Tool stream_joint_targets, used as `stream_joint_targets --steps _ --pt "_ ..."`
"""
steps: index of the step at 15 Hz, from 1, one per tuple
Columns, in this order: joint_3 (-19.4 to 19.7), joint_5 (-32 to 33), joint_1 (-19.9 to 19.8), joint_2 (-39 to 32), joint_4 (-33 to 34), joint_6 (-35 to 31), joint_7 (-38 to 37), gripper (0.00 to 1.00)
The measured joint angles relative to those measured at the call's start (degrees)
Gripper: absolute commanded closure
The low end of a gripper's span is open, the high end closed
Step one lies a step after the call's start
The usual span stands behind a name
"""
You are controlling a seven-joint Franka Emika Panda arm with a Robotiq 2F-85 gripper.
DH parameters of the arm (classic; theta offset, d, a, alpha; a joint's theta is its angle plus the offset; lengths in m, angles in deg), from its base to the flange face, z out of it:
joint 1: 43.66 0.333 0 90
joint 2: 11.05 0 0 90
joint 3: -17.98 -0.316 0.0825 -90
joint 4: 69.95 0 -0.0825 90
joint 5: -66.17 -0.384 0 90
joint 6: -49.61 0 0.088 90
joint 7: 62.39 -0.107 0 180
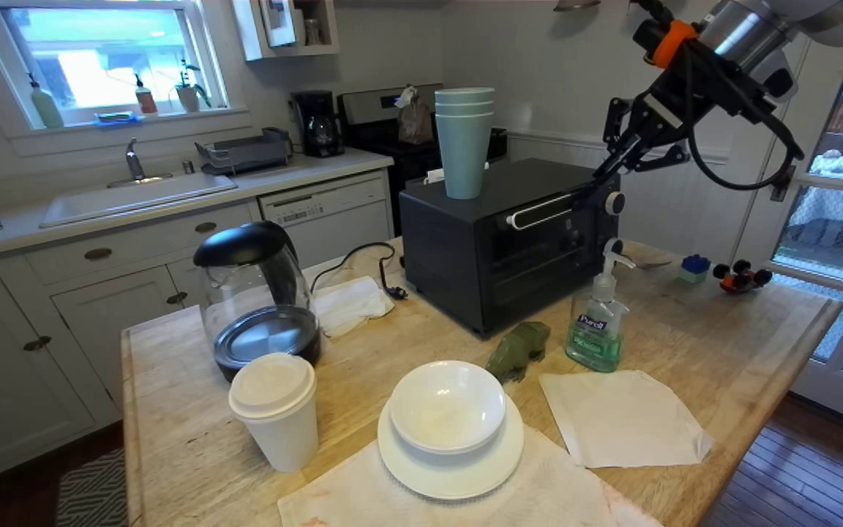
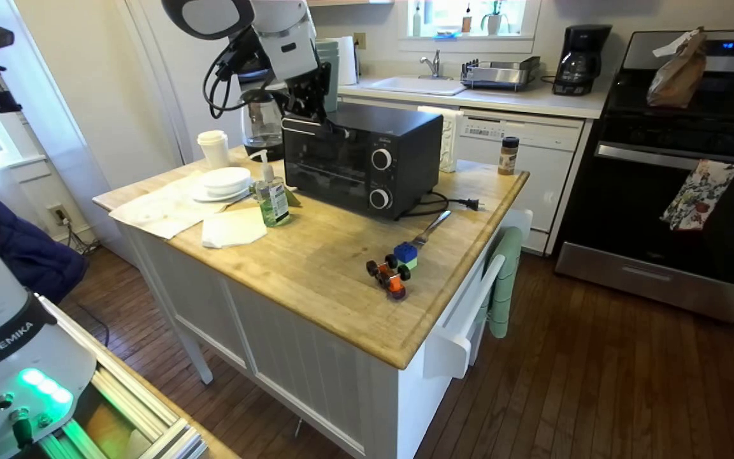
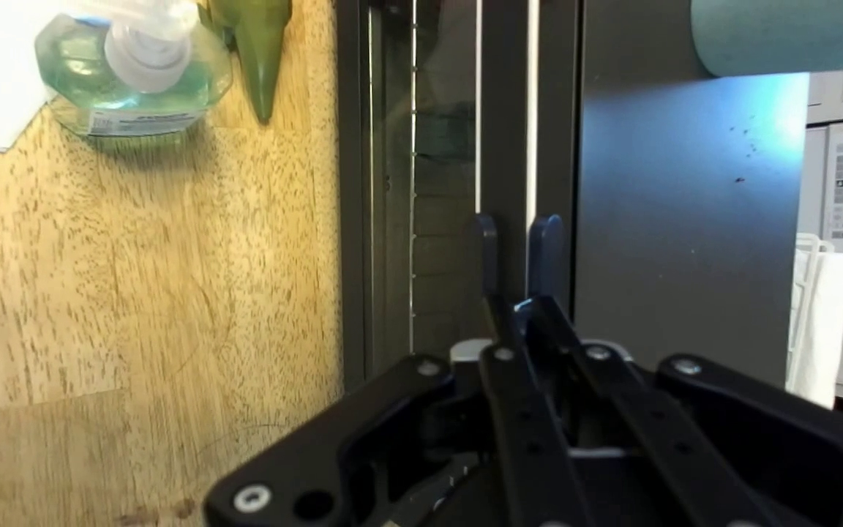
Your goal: Place the clip on the handle of the oven door
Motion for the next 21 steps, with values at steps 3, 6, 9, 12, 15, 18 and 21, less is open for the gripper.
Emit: stream_joint_targets --steps 3,6,9,12,15,18,21 --pt "-0.27 0.44 -0.39 -0.34 0.49 0.45 -0.67 0.43" --pt "-0.42 0.45 -0.42 -0.89 0.70 0.45 -0.79 0.22" --pt "-0.42 0.45 -0.57 -0.75 0.72 0.44 -0.75 0.02" --pt "-0.42 0.51 -0.91 -0.15 0.73 0.52 0.29 0.00" --pt "-0.39 3.05 -1.65 0.46 0.73 0.78 4.17 0.00" --pt "-0.04 7.06 -2.62 1.39 0.71 2.65 10.59 0.00" --pt "0.88 9.75 -3.51 3.09 0.60 6.40 18.71 0.00"
